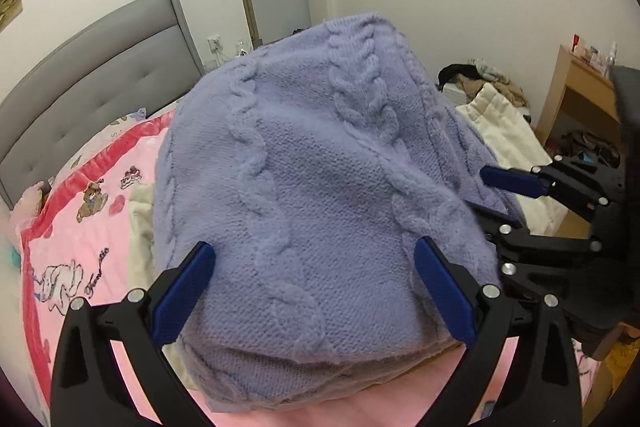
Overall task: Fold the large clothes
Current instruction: 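Lower the cardigan bundle onto the cream blanket stack with both tools, then open both tools and withdraw them from the cardigan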
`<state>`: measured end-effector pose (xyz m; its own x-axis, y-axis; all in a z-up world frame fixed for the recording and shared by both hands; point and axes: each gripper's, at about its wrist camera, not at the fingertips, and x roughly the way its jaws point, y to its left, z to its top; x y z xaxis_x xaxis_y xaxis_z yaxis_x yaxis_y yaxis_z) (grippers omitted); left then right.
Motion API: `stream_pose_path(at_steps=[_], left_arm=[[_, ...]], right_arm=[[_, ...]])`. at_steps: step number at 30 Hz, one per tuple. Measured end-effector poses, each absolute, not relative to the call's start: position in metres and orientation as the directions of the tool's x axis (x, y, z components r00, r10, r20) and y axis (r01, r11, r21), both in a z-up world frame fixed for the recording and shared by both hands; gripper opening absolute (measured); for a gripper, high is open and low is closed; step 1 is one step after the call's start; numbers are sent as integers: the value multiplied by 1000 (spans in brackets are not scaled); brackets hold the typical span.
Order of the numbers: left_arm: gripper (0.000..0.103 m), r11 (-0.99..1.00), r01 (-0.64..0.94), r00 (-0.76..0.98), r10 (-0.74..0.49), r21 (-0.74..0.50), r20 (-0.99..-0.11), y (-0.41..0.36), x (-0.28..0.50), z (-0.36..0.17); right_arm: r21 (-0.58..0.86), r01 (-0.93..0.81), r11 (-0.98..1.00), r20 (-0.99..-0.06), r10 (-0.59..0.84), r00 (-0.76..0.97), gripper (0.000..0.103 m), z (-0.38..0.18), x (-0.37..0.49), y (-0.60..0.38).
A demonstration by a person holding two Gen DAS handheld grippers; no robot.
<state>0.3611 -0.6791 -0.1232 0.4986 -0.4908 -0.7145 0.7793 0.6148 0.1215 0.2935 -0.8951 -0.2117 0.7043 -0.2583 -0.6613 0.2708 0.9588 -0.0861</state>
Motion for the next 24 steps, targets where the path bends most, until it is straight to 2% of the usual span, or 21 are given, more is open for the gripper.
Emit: stream_pose_path(at_steps=[4, 7, 9, 13, 15, 18, 24], left_arm=[[98, 599, 787, 504, -482, 151, -716, -682, 356, -125], [98, 614, 776, 520, -490, 148, -699, -677, 352, -117], [98, 635, 765, 509, -494, 107, -705, -669, 353, -110], [98, 662, 749, 469, -516, 12, -717, -651, 353, -91], [98, 697, 716, 510, -486, 36, -710, -644, 350, -78], [98, 736, 673, 593, -479, 72, -647, -634, 337, -55], [98, 770, 624, 674, -445, 131, -590, -632, 303, -11]], right_arm=[[-98, 260, 960, -690, -254, 678, 37, -219, 294, -891], [-48, 270, 962, -692, -228, 686, 45, -201, 295, -892], [-38, 308, 951, -691, -248, 679, 66, -190, 281, -895], [33, 368, 929, -660, -256, 706, 76, -165, 256, -894], [19, 403, 915, -662, -290, 691, 86, -150, 249, -892], [6, 420, 907, -648, -317, 693, 94, -130, 238, -888], [-42, 440, 897, -634, -365, 682, 95, -99, 219, -871]])
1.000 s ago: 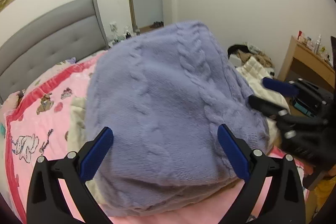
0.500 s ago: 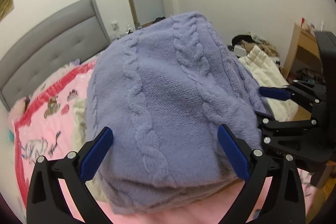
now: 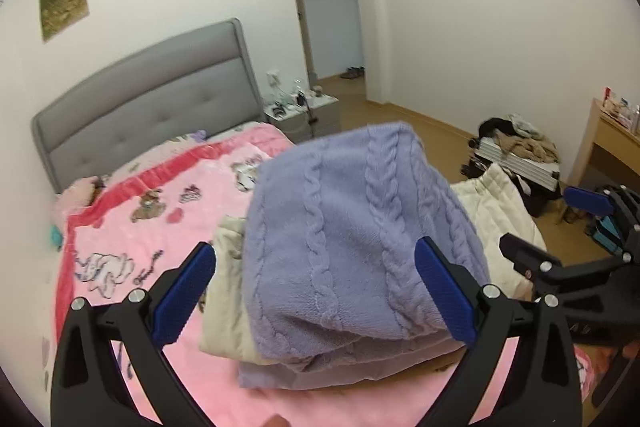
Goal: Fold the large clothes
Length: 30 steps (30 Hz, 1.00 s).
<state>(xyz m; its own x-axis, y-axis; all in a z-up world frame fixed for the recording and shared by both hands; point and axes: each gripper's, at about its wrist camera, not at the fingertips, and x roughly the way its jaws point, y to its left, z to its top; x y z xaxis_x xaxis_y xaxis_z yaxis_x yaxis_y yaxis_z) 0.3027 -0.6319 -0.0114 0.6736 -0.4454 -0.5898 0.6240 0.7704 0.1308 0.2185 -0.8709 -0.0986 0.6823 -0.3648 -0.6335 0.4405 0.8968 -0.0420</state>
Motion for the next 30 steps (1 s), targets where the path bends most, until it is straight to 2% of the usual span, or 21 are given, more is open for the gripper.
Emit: stream_pose_path(at_steps=[6, 18, 30], left_arm=[[98, 750, 654, 630, -469, 98, -619, -636, 280, 8], [98, 765, 644, 575, -457, 30, -679, -633, 259, 5], [98, 777, 629, 575, -445, 23, -687, -621, 255, 10]], right_arm=[[-72, 478, 875, -620, -415, 666, 95, -82, 183, -865], [-85, 476, 876, -628, -417, 657, 95, -75, 152, -860], [-109, 467, 878, -617, -428, 661, 95, -68, 145, -853]])
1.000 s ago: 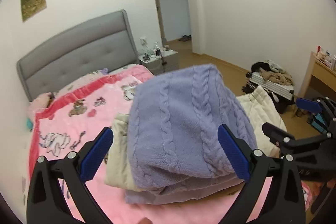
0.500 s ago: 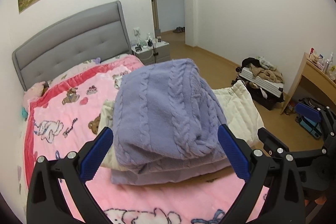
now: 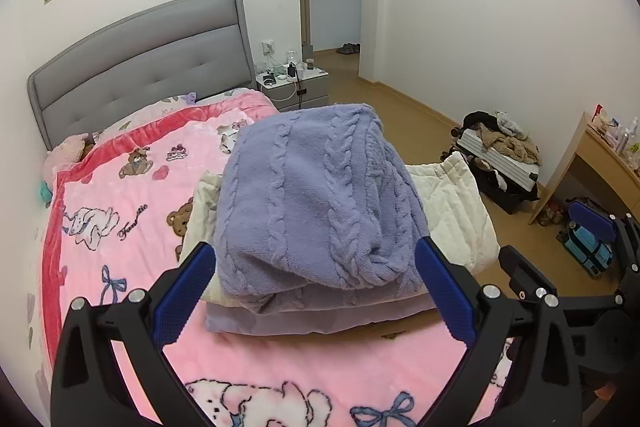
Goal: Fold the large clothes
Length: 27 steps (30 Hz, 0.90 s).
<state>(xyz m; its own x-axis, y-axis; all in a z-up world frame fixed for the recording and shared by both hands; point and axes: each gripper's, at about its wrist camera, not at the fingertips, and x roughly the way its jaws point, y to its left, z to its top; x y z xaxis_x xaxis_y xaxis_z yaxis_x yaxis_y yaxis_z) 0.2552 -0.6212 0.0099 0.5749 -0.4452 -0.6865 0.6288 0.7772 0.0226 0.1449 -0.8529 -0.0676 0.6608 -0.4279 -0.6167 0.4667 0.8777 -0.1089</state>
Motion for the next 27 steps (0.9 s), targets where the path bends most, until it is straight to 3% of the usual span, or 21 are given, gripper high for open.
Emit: stream_pose_path(at_steps=[10, 27], left_arm=[[98, 782, 622, 590, -436, 38, -680, -617, 253, 14], [98, 800, 600, 595, -427, 23, -681, -606, 261, 19]], right_arm=[[-35, 455, 890, -624, -375, 685, 95, -63, 144, -854], [-37, 447, 894, -625, -370, 687, 95, -61, 145, -848]])
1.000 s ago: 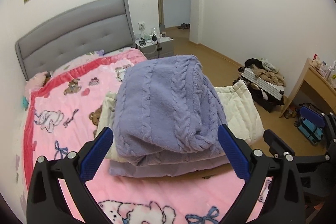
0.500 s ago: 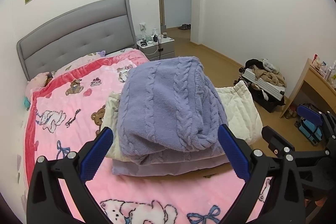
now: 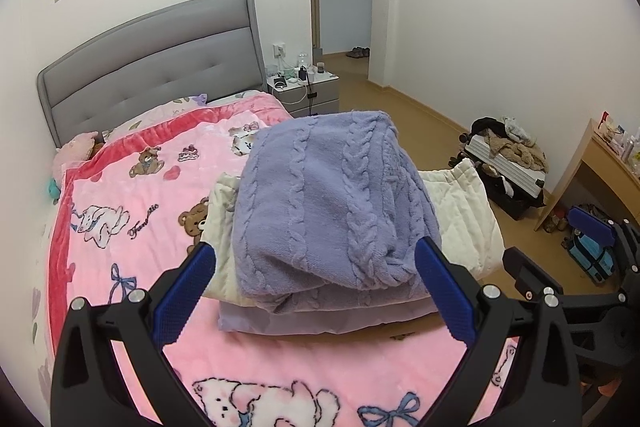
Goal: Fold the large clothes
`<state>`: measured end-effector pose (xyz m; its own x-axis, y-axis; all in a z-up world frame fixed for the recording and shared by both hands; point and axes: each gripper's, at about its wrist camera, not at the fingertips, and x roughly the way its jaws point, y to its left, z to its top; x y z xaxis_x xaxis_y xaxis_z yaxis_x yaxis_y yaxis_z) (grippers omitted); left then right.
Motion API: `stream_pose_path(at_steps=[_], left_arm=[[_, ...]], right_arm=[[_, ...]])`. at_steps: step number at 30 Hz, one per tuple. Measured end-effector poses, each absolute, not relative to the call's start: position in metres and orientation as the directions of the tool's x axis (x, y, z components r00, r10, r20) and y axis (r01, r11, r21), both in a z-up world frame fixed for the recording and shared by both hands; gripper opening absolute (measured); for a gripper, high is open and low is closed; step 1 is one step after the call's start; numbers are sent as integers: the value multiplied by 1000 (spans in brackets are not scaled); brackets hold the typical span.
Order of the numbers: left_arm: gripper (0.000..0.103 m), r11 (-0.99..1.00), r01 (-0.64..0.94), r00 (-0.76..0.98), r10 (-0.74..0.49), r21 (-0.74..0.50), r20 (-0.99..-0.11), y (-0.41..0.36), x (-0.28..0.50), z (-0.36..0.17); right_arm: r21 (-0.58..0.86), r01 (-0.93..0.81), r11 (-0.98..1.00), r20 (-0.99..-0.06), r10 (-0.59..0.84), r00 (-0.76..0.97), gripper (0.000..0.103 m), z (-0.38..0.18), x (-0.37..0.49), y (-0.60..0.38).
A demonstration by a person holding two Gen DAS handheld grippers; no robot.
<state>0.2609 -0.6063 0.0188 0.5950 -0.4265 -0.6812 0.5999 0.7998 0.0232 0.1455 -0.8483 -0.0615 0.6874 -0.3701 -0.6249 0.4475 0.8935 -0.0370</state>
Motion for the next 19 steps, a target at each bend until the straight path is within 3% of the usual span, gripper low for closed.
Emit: stream_pose_path(at_steps=[19], left_arm=[[98, 813, 581, 604, -412, 24, -682, -601, 264, 20]], right_arm=[[-29, 432, 901, -610, -358, 707, 95, -53, 148, -846]])
